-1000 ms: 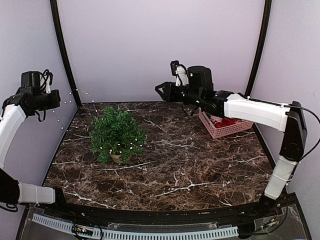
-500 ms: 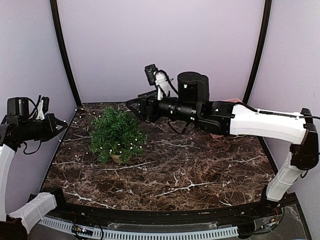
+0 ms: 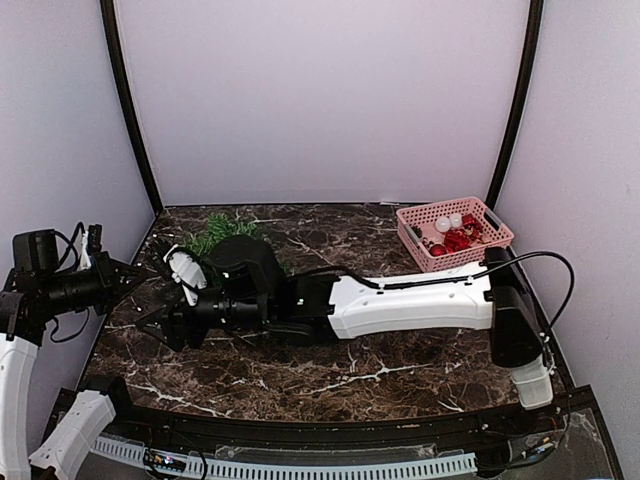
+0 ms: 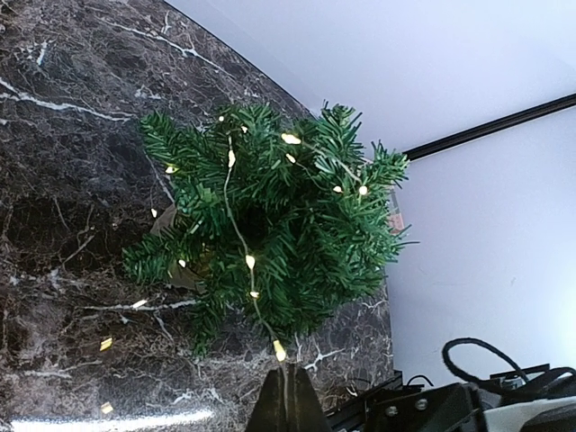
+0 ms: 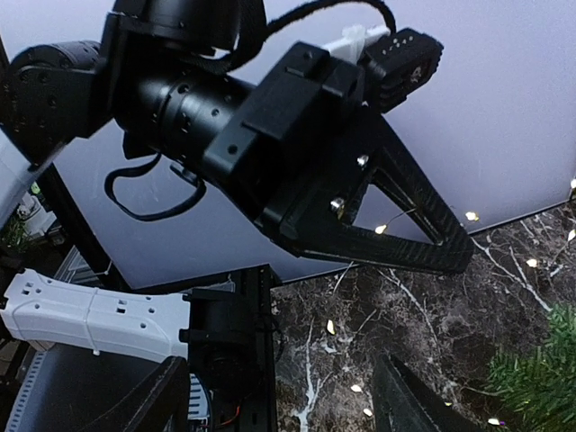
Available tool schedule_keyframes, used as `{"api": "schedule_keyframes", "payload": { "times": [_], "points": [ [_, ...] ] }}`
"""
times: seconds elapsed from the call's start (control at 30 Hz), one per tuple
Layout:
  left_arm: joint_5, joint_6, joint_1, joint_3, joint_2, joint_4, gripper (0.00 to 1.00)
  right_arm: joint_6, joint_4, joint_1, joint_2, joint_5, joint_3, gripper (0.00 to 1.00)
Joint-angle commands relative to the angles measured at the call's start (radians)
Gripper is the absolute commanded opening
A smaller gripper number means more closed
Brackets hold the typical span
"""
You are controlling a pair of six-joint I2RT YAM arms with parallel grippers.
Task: Decorate the small christmas tree
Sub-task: Wrap the side of the string light in the gap of the branches.
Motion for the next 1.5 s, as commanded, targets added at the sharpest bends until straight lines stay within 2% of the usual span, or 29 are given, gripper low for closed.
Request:
{"api": "schedule_keyframes", "payload": {
  "times": [0.0, 0.3, 0.43, 0.47, 0.57, 0.6, 0.63, 0.7, 0.73, 0.77, 0.8, 0.87, 0.93, 1.0, 1.1, 1.17, 1.2, 1.27, 1.47],
  "points": [
    [0.034, -0.052, -0.006, 0.003, -0.02, 0.023, 0.0, -0.023, 0.001, 0.0, 0.08, -0.038, 0.139, 0.7],
    [0.065, -0.09, -0.007, -0.006, -0.027, 0.037, 0.0, -0.057, -0.045, -0.001, 0.261, 0.004, 0.346, 0.65],
    [0.073, -0.096, -0.007, -0.005, -0.027, 0.039, 0.0, -0.076, -0.05, -0.002, 0.301, 0.012, 0.405, 0.53],
    [0.074, -0.097, -0.007, -0.008, -0.027, 0.042, 0.0, -0.078, -0.048, -0.002, 0.305, 0.002, 0.411, 0.45],
    [0.075, -0.093, -0.007, -0.015, -0.025, 0.045, 0.0, -0.083, -0.032, -0.002, 0.295, -0.036, 0.406, 0.02],
    [0.066, -0.085, -0.007, -0.013, -0.024, 0.042, 0.0, -0.085, -0.03, -0.002, 0.284, -0.049, 0.395, 0.0],
    [0.058, -0.079, -0.007, -0.01, -0.022, 0.04, 0.0, -0.087, -0.029, -0.001, 0.269, -0.066, 0.378, 0.0],
    [0.011, -0.051, -0.007, 0.015, -0.016, 0.01, 0.11, -0.088, -0.029, 0.0, 0.226, -0.126, 0.328, 0.0],
    [-0.032, -0.022, -0.007, 0.044, -0.012, -0.001, 0.25, -0.086, -0.033, -0.001, 0.199, -0.161, 0.298, 0.0],
    [-0.053, -0.007, -0.007, 0.076, 0.0, -0.024, 0.32, -0.081, -0.034, 0.0, 0.172, -0.195, 0.259, 0.0],
    [-0.101, 0.021, -0.008, 0.095, 0.006, -0.036, 0.45, -0.074, -0.033, 0.001, 0.14, -0.235, 0.22, 0.0],
    [-0.164, 0.06, -0.007, 0.144, 0.027, -0.061, 0.57, -0.059, -0.039, 0.001, 0.077, -0.307, 0.136, 0.0],
    [-0.232, 0.095, -0.007, 0.182, 0.043, -0.08, 0.66, -0.055, -0.066, 0.009, 0.005, -0.348, 0.066, 0.0],
    [-0.286, 0.126, -0.007, 0.2, 0.056, -0.084, 0.71, -0.06, -0.103, 0.015, -0.047, -0.378, 0.012, 0.0],
    [-0.27, 0.152, -0.008, 0.181, 0.083, -0.034, 0.74, -0.046, -0.151, 0.016, -0.1, -0.429, -0.052, 0.0],
    [-0.162, 0.175, -0.007, 0.148, 0.108, 0.036, 0.75, -0.028, -0.162, 0.016, -0.119, -0.46, -0.08, 0.0],
    [-0.059, 0.18, -0.007, 0.137, 0.123, 0.062, 0.75, -0.021, -0.162, 0.018, -0.126, -0.469, -0.092, 0.0],
    [0.029, 0.195, -0.013, 0.116, 0.134, 0.129, 0.76, -0.009, -0.156, 0.022, -0.138, -0.476, -0.113, 0.0],
    [0.102, 0.297, -0.04, 0.139, 0.186, 0.151, 0.78, 0.016, -0.128, 0.024, -0.129, -0.479, -0.125, 0.0]
  ]
}}
